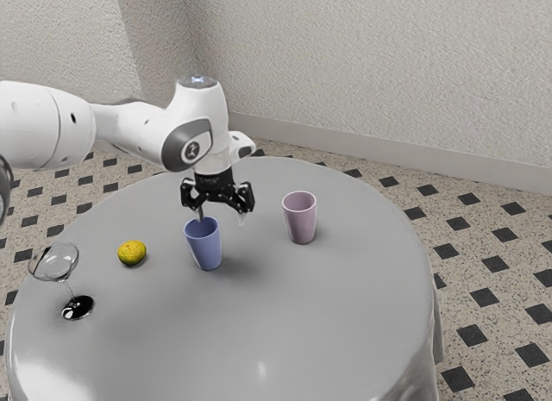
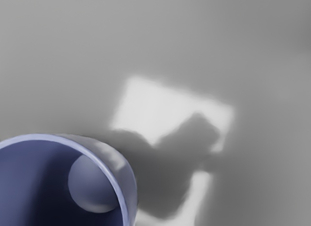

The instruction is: Place the left cup onto the right cup

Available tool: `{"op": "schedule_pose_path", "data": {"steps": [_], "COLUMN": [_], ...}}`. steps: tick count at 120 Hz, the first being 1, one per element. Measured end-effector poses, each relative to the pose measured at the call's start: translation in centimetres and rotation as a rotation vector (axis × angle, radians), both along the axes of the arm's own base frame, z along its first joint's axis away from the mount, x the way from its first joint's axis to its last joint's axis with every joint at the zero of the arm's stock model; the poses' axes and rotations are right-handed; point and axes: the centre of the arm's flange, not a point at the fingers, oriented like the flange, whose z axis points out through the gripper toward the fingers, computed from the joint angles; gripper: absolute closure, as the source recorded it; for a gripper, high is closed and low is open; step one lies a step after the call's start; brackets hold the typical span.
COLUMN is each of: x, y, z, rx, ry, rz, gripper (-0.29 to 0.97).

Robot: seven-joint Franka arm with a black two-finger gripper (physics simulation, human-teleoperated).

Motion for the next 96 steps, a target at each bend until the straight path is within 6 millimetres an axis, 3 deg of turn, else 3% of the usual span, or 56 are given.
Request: {"op": "schedule_pose_path", "data": {"steps": [40, 78, 96], "x": [0.6, 1.3, 1.5], "y": [1.6, 2.2, 2.2], "z": [-3.2, -4.8, -5.4], "rx": [-0.008, -0.013, -0.016], "ry": [0.007, -0.016, -0.022], "rz": [0.047, 0.055, 0.054], "gripper": [0.00, 0.00, 0.10]}}
